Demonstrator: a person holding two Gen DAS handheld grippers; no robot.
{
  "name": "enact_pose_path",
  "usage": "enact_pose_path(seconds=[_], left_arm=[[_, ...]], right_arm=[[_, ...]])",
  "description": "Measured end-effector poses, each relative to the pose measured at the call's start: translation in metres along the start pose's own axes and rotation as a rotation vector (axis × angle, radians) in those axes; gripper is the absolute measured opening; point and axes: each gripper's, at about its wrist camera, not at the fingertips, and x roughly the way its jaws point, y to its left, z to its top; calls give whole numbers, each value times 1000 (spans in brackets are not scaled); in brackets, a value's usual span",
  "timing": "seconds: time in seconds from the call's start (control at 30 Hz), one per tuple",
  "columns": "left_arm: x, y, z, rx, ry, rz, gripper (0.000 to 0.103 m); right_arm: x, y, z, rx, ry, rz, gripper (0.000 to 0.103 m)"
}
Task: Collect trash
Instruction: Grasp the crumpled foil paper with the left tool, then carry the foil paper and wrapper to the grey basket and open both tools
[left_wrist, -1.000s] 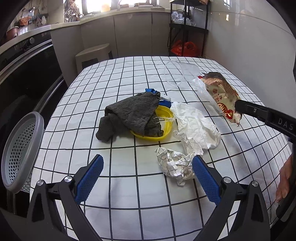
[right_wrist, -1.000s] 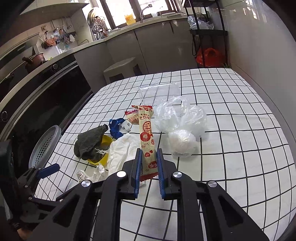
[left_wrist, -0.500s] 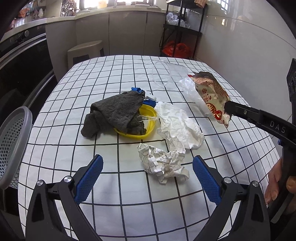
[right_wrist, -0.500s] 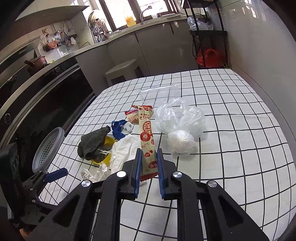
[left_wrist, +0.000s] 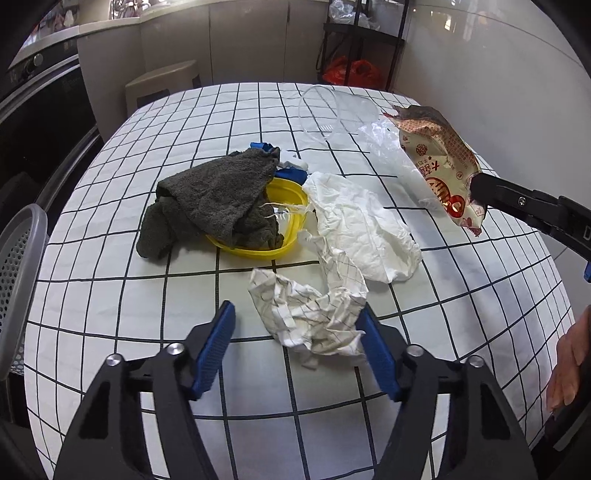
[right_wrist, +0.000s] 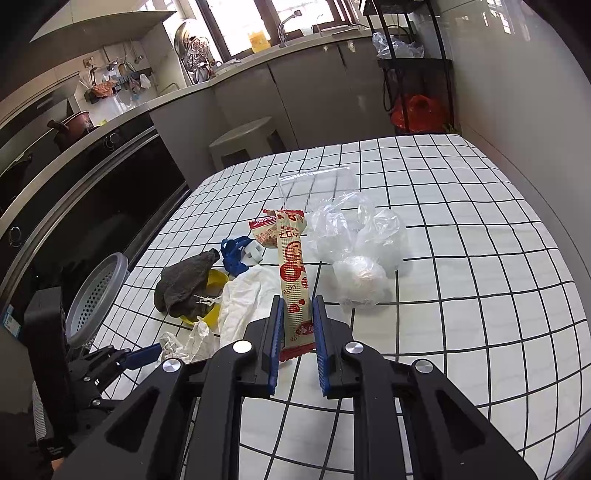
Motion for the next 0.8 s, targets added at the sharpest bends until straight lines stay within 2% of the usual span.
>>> enact_pose_path(seconds=[0.1, 0.27, 0.47, 0.6, 0.8], left_arm=[[-2, 0, -1, 3, 2, -4, 38], [-15, 8, -1, 2, -30, 4, 36], [-52, 26, 3, 0, -118, 62, 36], [-81, 55, -1, -41, -166, 116, 36], [-126, 118, -9, -120, -211, 225, 36]], right_arm=[[-1, 2, 0, -2, -4, 3, 16], [-4, 7, 0, -13, -10, 5, 16], [-15, 21, 1, -27, -40, 19, 16], [-27, 45, -1, -60, -65, 44, 16], [-22, 103, -16, -117, -38, 105, 16]])
